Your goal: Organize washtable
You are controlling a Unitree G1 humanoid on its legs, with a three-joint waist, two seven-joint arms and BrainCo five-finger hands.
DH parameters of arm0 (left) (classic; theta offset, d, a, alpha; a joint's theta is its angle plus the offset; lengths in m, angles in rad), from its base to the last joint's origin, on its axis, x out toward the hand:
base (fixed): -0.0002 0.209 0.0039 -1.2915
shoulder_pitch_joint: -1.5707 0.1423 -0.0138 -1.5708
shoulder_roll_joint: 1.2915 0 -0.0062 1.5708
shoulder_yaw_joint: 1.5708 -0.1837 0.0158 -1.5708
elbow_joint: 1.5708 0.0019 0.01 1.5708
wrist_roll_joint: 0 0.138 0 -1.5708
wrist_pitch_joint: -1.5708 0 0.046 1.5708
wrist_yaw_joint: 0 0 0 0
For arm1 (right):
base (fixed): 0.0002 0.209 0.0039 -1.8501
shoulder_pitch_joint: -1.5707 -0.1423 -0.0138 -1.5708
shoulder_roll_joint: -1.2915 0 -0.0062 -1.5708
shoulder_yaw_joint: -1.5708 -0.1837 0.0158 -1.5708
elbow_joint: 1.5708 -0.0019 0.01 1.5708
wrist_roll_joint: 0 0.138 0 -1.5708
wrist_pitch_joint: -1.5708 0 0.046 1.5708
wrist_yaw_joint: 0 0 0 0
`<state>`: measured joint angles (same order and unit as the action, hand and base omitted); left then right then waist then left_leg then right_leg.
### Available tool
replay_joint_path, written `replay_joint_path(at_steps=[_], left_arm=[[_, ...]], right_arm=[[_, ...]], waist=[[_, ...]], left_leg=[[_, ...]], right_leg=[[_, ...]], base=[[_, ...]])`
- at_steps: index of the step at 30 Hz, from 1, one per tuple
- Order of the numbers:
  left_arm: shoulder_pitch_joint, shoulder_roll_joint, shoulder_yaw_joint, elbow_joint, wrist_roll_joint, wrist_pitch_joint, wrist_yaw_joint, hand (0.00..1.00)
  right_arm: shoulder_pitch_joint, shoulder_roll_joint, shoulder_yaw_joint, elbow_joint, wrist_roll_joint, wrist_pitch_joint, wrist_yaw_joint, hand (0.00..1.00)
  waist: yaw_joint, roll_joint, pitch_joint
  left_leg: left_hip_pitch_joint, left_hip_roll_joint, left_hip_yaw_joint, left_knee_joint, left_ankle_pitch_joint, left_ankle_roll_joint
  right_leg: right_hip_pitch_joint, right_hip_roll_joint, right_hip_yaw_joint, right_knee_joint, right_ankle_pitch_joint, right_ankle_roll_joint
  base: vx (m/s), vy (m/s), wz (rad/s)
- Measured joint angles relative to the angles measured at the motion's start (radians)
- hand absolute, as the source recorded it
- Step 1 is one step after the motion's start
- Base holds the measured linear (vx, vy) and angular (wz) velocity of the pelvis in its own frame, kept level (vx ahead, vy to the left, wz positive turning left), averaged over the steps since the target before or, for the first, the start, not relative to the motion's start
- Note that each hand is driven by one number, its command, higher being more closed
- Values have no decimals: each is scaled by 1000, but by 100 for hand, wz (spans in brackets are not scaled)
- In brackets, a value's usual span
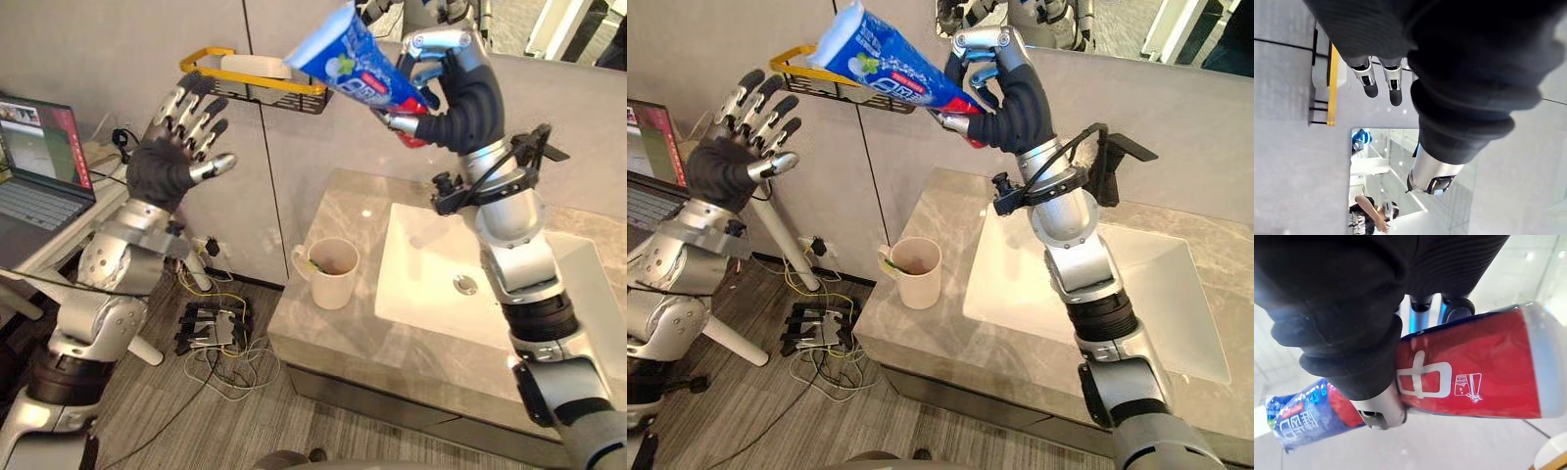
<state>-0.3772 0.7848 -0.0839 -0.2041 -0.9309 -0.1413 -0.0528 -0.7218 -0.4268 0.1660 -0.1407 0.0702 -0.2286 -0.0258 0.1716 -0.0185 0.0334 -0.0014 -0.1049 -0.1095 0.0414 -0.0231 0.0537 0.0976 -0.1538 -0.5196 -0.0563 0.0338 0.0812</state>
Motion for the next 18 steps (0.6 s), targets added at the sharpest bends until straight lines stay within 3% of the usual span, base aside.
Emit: replay_joint_path(at_steps=[7, 18], left_arm=[[-86, -97, -83, 16, 0, -1, 14, 0], [-169, -192, -129, 18, 0, -2, 35, 0]], right_arm=[[-1, 115, 14, 2, -2, 11, -16, 100], [-13, 187, 62, 56, -15, 20, -16, 100]], waist=[[-10, 0, 0], [-25, 0, 0]], left_leg=[[5, -2, 0, -1, 0, 0], [16, -2, 5, -5, 1, 0]], right_leg=[[2, 1, 4, -2, 0, 0], [3, 0, 10, -1, 2, 2]], base=[[0, 0, 0], [0, 0, 0]])
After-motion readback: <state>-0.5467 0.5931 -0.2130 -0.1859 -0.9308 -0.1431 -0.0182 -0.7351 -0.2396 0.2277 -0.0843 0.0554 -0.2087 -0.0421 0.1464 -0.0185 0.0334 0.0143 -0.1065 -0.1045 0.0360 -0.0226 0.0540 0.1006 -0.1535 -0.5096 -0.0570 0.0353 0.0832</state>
